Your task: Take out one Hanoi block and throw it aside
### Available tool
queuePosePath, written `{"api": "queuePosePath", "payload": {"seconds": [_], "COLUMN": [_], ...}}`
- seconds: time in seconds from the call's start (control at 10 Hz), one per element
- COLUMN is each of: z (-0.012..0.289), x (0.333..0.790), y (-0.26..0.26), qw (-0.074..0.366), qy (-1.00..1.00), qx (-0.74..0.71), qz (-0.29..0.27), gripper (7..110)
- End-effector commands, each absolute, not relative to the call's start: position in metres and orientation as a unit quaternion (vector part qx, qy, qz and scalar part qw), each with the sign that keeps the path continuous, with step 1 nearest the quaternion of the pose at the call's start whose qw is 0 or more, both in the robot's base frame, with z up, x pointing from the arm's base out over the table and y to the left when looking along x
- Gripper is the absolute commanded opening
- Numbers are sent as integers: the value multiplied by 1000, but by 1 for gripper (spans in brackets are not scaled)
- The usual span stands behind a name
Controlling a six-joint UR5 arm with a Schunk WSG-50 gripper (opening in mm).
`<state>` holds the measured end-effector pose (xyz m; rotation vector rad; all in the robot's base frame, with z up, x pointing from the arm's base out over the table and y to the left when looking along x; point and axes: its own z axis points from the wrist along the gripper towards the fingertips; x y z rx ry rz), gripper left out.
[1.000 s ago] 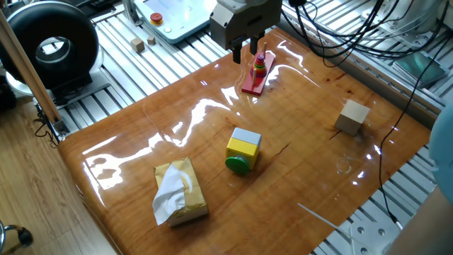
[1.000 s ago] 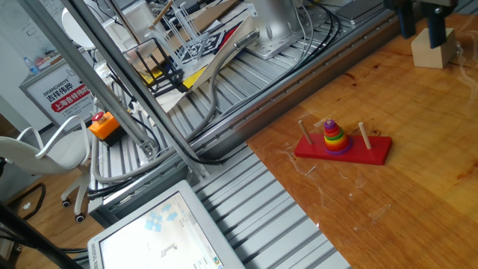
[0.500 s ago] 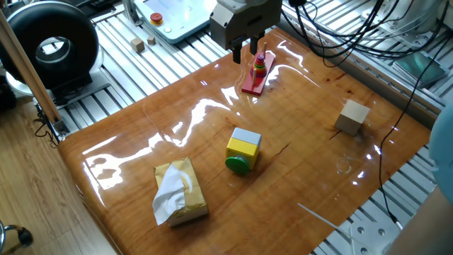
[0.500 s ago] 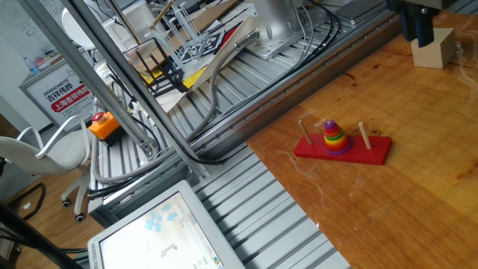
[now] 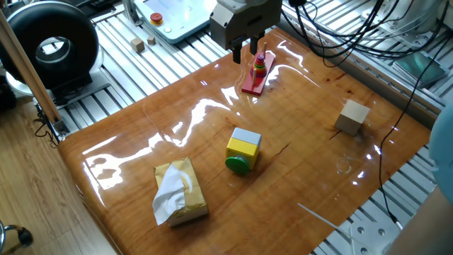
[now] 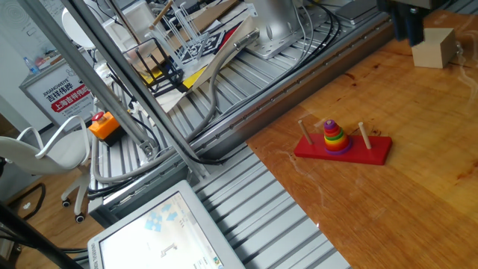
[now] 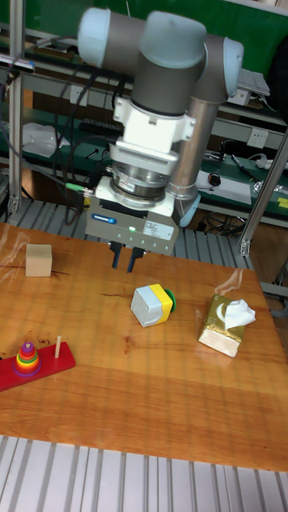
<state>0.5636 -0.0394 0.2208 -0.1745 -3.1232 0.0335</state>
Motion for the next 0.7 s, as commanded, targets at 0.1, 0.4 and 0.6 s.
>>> {"api": "queuePosePath", "payload": {"seconds": [0.1, 0.4, 0.6], "z": [252, 264, 262], "x": [581, 588, 596], "y": [-77, -108, -127], "qw": [31, 42, 43], "qy": [-999, -999, -999], "qx": [-22, 1, -1], "qz": [-7, -13, -3], "gripper": [22, 22, 22]}}
